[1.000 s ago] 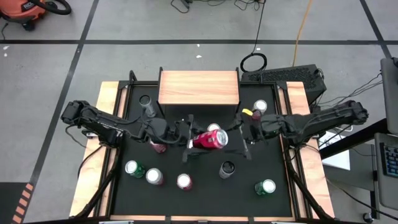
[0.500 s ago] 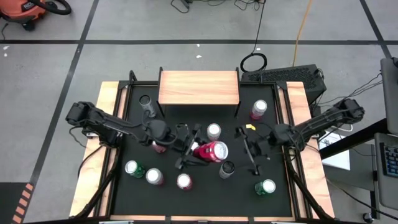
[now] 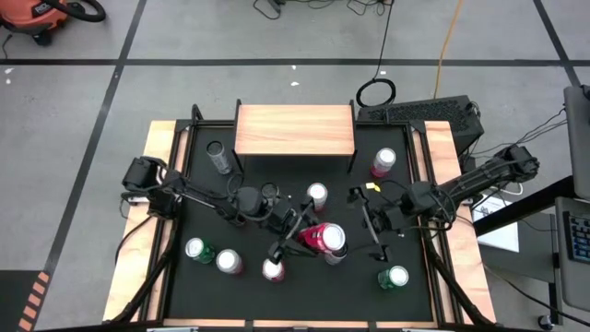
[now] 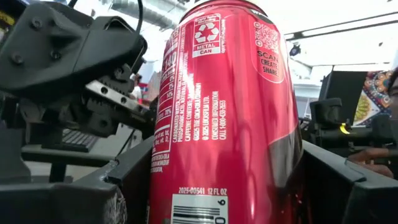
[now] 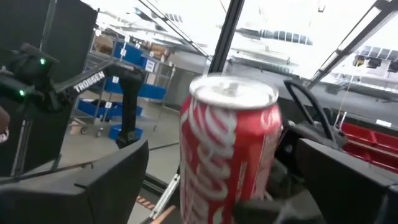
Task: Place canned beverage on shelf
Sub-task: Put the top right red soda can on the shelf
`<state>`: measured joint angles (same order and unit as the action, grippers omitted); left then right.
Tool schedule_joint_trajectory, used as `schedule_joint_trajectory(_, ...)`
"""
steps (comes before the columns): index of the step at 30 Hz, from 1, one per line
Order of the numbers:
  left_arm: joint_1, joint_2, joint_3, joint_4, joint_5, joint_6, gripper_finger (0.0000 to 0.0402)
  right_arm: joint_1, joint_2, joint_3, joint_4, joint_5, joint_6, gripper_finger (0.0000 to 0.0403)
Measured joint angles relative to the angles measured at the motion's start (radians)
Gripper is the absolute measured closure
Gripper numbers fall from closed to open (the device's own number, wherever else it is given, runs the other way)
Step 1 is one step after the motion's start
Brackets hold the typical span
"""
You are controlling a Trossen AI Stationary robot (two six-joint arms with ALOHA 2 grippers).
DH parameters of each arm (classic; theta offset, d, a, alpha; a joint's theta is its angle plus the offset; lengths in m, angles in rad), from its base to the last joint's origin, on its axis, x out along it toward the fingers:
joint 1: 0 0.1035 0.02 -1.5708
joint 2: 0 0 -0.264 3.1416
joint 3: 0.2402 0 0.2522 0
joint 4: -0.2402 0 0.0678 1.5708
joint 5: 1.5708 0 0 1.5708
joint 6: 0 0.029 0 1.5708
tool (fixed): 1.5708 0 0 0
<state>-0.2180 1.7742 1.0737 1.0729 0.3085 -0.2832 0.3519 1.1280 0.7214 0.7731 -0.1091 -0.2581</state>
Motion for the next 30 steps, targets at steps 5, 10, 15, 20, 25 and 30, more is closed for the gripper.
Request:
schedule_joint_trajectory(5,0.007,0.034,0.0,0.029,0.005,-0.004,0.0109,0.0,0.037,0.033,-0.001,-0.018,-0.015,0.0007)
schedule_joint_trajectory(10,0.022,0.052,0.0,0.05,0.013,-0.027,0.0109,-0.004,0.114,0.1,-0.014,-0.052,-0.029,0.0008)
schedule_joint_trajectory(15,0.021,0.052,0.0,0.046,0.045,-0.035,0.0109,-0.004,0.174,0.133,-0.02,-0.082,-0.05,0.0008)
schedule_joint_trajectory(20,0.021,0.052,0.0,0.042,0.077,-0.051,0.0109,-0.004,0.192,0.142,-0.005,-0.105,-0.049,0.0009)
schedule_joint_trajectory(25,0.022,0.052,0.0,0.033,0.081,-0.048,0.0109,-0.004,0.193,0.142,0.001,-0.105,-0.014,0.0021)
schedule_joint_trajectory(30,0.028,0.052,0.0,0.028,0.085,-0.049,0.0109,-0.005,0.193,0.142,0.001,-0.1,0.016,0.008)
